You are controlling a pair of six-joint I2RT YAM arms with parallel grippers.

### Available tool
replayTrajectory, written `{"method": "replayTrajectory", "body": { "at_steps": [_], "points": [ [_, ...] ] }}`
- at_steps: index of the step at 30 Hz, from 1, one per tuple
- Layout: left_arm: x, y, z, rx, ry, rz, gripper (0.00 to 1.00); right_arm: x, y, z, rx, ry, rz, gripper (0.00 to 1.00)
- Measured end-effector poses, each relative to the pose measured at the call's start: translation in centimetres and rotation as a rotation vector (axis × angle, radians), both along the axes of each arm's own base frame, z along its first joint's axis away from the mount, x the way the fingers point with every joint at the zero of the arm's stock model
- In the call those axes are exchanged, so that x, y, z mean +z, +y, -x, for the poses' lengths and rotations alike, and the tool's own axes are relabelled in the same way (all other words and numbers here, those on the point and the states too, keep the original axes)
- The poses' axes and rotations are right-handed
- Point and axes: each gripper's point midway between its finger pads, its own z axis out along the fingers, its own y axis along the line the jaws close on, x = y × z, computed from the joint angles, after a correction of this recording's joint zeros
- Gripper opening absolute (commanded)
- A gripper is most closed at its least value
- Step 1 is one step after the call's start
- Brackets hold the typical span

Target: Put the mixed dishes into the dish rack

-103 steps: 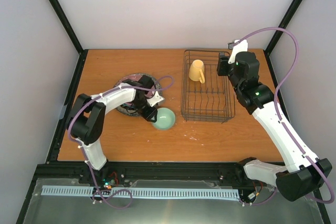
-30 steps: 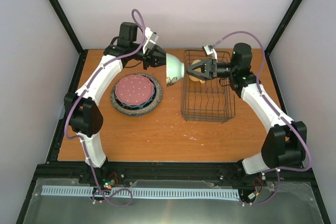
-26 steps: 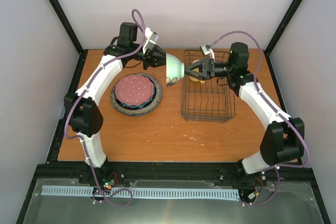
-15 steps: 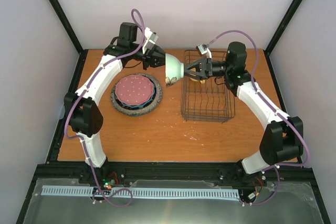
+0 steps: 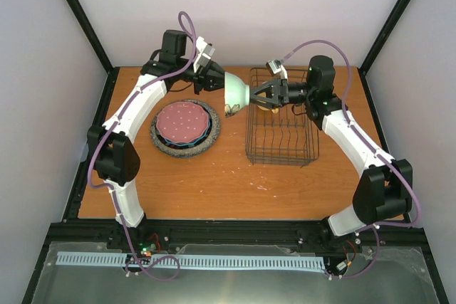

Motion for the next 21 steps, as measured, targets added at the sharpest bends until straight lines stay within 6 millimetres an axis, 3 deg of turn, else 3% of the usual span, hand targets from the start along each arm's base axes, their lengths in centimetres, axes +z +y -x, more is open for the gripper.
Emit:
{"method": "replayTrajectory", "body": {
  "at_steps": [21],
  "points": [
    [-0.3, -0.2, -0.7, 0.003, 0.027, 0.0, 0.01, 2.3, -1.0, 1.2, -0.017, -0.05, -0.009, 0.8]
  ]
}}
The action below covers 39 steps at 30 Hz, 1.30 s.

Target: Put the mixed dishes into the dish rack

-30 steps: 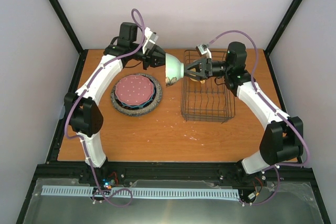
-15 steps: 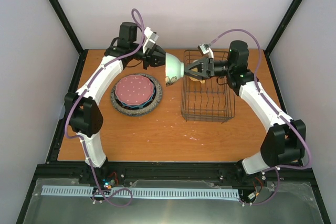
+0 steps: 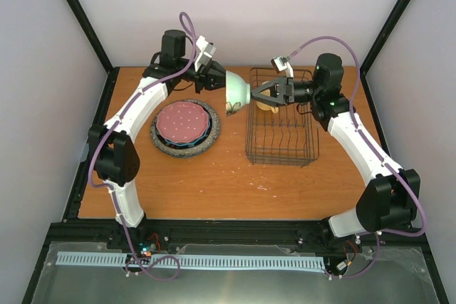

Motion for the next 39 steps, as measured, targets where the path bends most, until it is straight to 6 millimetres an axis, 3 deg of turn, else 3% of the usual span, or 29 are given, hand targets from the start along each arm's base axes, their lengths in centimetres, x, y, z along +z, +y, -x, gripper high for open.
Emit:
{"method": "replayTrajectory", "body": {
  "at_steps": [21, 27, 34, 39],
  "points": [
    [0.7, 0.0, -0.1, -0.003, -0.019, 0.008, 0.01, 0.2, 1.1, 0.4, 0.034, 0.014, -0.003, 0.77],
    [0.7, 0.0, -0.2, -0.015, -0.017, 0.011, 0.01, 0.2, 1.3, 0.3, 0.034, 0.018, -0.004, 0.67],
    [0.7, -0.1, -0.1, -0.023, -0.01, 0.012, 0.01, 0.0, 1.6, -0.1, 0.033, 0.035, -0.001, 0.65],
    [0.6, -0.1, 0.0, -0.031, -0.003, 0.012, 0.01, 0.1, 1.7, -0.5, 0.029, 0.035, -0.002, 0.57]
  ]
}}
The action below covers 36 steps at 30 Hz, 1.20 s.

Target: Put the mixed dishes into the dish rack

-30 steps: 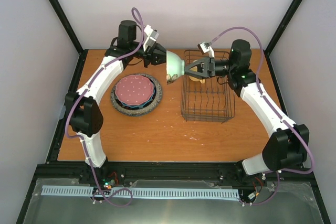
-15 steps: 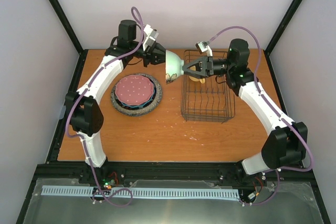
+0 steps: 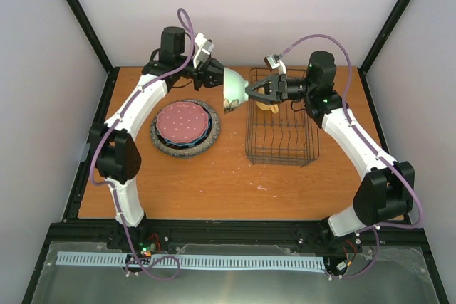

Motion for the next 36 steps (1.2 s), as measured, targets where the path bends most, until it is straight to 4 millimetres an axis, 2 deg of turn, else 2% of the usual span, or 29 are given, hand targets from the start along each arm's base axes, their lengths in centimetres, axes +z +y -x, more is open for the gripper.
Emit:
{"method": "replayTrajectory", "body": {
  "at_steps": [7, 10, 13, 15, 16, 28, 36],
  "points": [
    [-0.3, 0.0, -0.1, -0.002, 0.013, -0.004, 0.01, -0.1, 0.0, -0.2, 0.0, 0.01, 0.002, 0.42],
    [-0.4, 0.0, -0.1, -0.002, 0.019, -0.006, 0.02, -0.2, 0.1, -0.2, 0.004, 0.014, 0.003, 0.32],
    [-0.3, 0.0, 0.0, -0.004, 0.021, -0.006, 0.03, -0.2, 0.1, -0.2, 0.008, 0.016, 0.003, 0.18],
    [-0.4, 0.0, 0.0, -0.005, 0.022, -0.005, 0.05, -0.2, 0.1, -0.1, 0.008, 0.016, 0.003, 0.06],
    [-0.4, 0.0, -0.1, -0.006, 0.022, -0.005, 0.06, -0.2, 0.1, -0.2, 0.008, 0.016, 0.003, 0.03],
    [-0.6, -0.5, -0.4, -0.02, 0.036, -0.008, 0.13, -0.4, 0.2, -0.4, -0.007, 0.018, 0.006, 0.03],
    [-1.1, -1.3, -0.6, -0.034, 0.048, -0.013, 0.11, -0.9, 0.1, -1.2, -0.036, 0.01, 0.013, 0.03]
  ]
}}
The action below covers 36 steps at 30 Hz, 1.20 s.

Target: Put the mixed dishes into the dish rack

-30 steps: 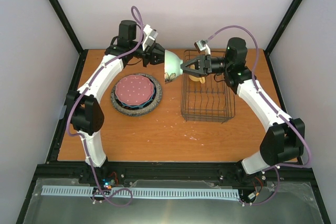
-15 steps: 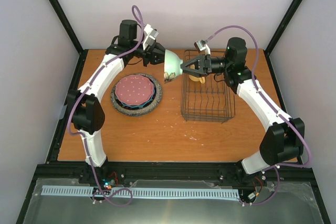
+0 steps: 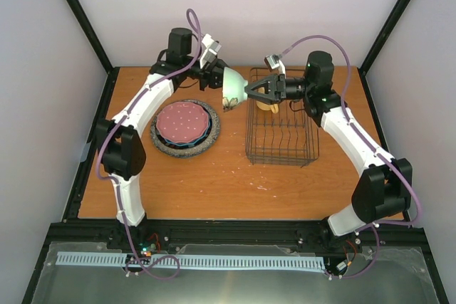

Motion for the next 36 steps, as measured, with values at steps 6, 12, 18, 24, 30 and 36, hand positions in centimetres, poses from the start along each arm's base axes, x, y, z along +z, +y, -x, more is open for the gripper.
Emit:
{"method": "replayTrajectory", "body": {
  "at_steps": [6, 12, 18, 24, 30, 36],
  "points": [
    [-1.1, -0.6, -1.0, 0.012, 0.018, -0.013, 0.13, -1.0, -1.0, -1.1, -0.034, 0.012, 0.007, 0.03],
    [-2.6, -1.4, -2.0, 0.008, 0.057, -0.028, 0.24, -2.3, -2.2, -2.2, -0.071, 0.038, 0.018, 0.03],
    [-2.7, -1.9, -3.3, 0.009, 0.06, -0.028, 0.35, -4.0, -2.7, -3.4, -0.096, 0.074, 0.032, 0.03],
    [-2.7, -2.3, -4.5, 0.005, 0.059, -0.024, 0.48, -5.1, -3.2, -4.2, -0.116, 0.094, 0.039, 0.03],
    [-3.5, -2.8, -5.8, 0.002, 0.081, -0.03, 0.52, -5.8, -3.9, -5.1, -0.143, 0.104, 0.044, 0.03],
    [-4.6, -3.3, -6.9, 0.001, 0.115, -0.041, 0.6, -7.2, -4.5, -6.1, -0.17, 0.125, 0.054, 0.03]
  ]
}}
